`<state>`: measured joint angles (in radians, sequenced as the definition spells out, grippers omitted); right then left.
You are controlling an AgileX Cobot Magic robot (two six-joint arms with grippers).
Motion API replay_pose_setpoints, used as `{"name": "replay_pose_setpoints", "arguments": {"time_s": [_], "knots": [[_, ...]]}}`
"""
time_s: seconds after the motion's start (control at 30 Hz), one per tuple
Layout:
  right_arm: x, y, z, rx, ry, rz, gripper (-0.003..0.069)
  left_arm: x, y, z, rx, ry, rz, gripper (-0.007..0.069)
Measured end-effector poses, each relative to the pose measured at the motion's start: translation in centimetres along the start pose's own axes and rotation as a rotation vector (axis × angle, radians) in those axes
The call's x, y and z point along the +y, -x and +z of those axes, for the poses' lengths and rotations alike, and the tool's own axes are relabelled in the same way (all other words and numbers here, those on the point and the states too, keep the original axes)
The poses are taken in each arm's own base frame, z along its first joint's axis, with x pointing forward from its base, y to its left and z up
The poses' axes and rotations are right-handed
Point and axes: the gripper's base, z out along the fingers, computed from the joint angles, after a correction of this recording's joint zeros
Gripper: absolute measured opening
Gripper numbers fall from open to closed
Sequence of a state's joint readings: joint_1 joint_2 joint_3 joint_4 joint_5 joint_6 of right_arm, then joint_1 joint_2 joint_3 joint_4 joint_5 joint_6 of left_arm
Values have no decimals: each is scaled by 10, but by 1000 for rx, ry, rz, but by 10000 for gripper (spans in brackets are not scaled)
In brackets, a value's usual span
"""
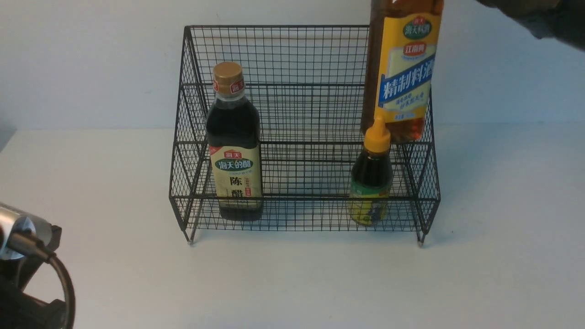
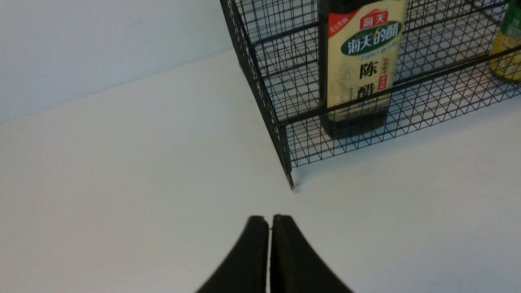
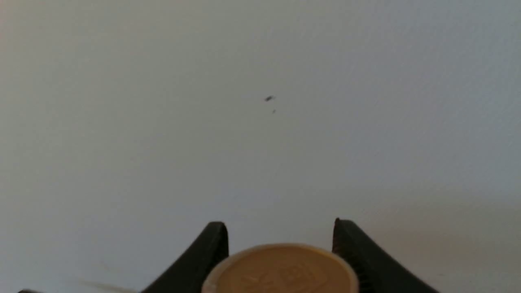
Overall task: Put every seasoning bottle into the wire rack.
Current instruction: Use the right arm to put the condiment bottle back on the shelf
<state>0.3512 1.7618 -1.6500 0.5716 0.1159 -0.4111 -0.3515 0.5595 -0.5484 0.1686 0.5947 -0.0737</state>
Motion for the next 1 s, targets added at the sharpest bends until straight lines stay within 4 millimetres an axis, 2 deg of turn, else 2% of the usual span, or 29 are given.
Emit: {"name": "replay_pose_setpoints", "arguments": {"time_s": [0.17,0.4,0.57,0.67,0.8,0.9,0.97,1.0], "knots": [[-3,17,-25,94,48,-30,309,0,-3,0,31,1,-9,-5],[-14,27,-27,50,15,-14,309,0,-2,0,20,-1,-11,-5],[-7,62,-30,-59,33,-27,309,0,0,0,1,-2,-12,-5],[-3,93,-35,-180,37,-14,309,0,0,0,0,-2,-12,-5],[-2,114,-30,-284,32,-10,309,0,0,0,0,-2,-12,-5],[-3,111,-20,-288,33,-6,309,0,0,0,0,-1,-11,-5],[-5,104,-8,-274,33,2,309,0,0,0,0,0,-9,-5],[-7,93,3,-249,31,11,309,0,0,0,0,0,-9,-5]]}}
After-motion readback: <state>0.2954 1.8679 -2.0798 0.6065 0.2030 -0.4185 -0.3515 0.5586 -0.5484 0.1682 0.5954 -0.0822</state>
